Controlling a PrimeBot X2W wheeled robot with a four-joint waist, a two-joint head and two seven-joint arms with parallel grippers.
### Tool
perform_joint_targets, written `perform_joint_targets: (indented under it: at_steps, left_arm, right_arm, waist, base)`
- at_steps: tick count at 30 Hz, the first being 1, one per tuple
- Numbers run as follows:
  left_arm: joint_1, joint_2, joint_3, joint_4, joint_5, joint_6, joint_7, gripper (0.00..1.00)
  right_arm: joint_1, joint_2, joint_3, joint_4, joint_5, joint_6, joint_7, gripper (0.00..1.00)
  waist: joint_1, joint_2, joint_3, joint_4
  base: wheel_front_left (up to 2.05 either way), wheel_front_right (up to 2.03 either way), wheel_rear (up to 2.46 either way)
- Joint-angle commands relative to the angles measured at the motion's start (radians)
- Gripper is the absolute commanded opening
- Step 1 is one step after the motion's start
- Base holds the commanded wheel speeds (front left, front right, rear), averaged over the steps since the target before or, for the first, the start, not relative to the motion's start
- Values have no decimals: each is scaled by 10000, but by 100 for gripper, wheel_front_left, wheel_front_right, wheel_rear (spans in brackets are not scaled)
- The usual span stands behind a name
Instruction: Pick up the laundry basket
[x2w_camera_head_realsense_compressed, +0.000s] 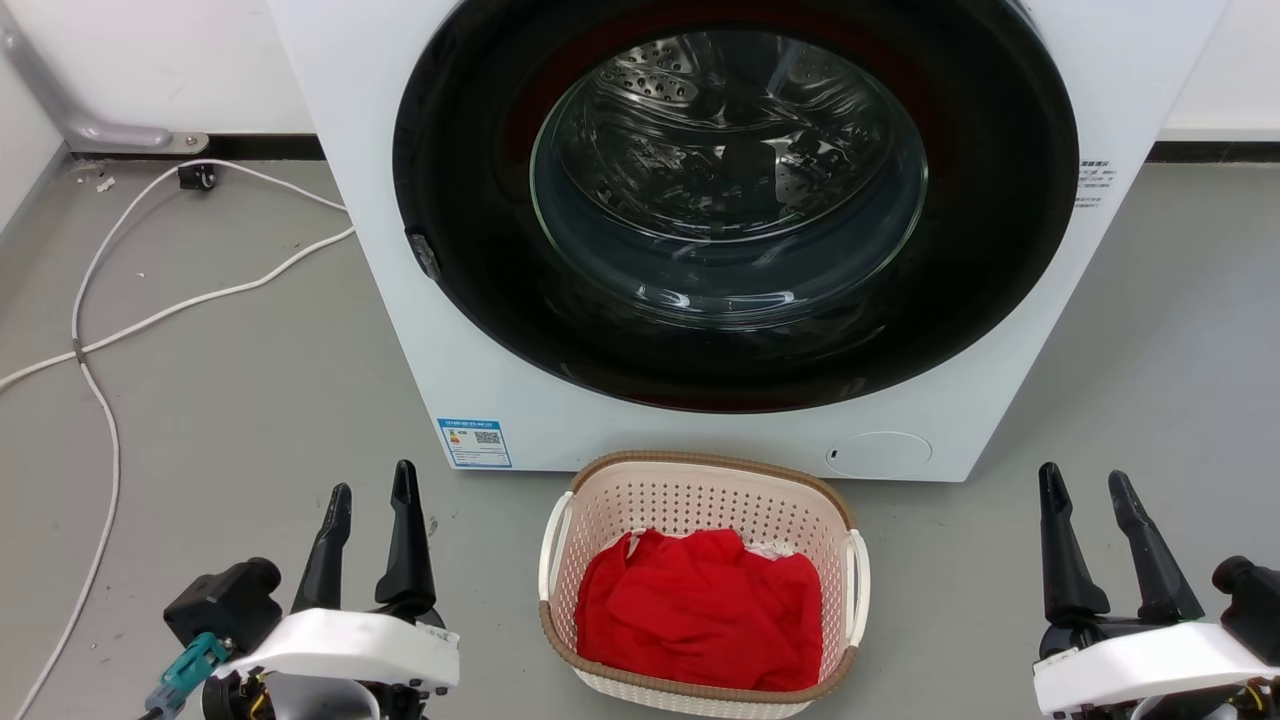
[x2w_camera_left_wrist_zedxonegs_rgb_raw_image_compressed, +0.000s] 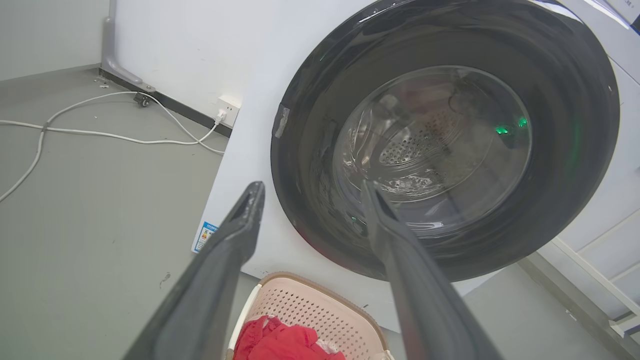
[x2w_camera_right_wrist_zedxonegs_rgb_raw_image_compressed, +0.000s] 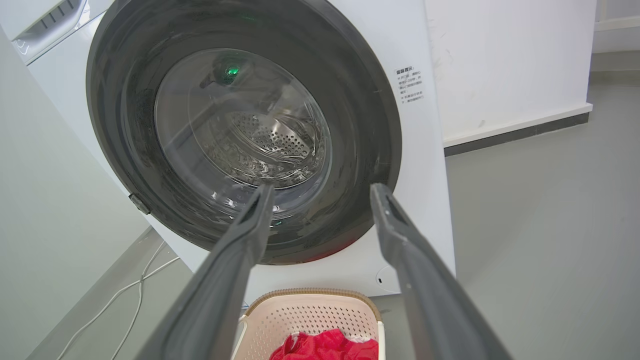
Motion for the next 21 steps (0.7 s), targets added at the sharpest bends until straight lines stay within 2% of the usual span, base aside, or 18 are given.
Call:
perform_joint_targets:
  at_steps: [1,21]
  left_arm:
    - [20,31,-25,-144,219,40,-72,100]
    - [182,32,-255,-321,2044,269,-541,100]
  right_arm:
    - [24,-10,6,-166,-244,0,-103,100]
    - [284,-4,74,-460,-2247,-1,-564,100]
  waist:
    - [0,0,3,1]
    - [0,0,69,3]
  base:
    - [0,0,0]
    - [0,0,0]
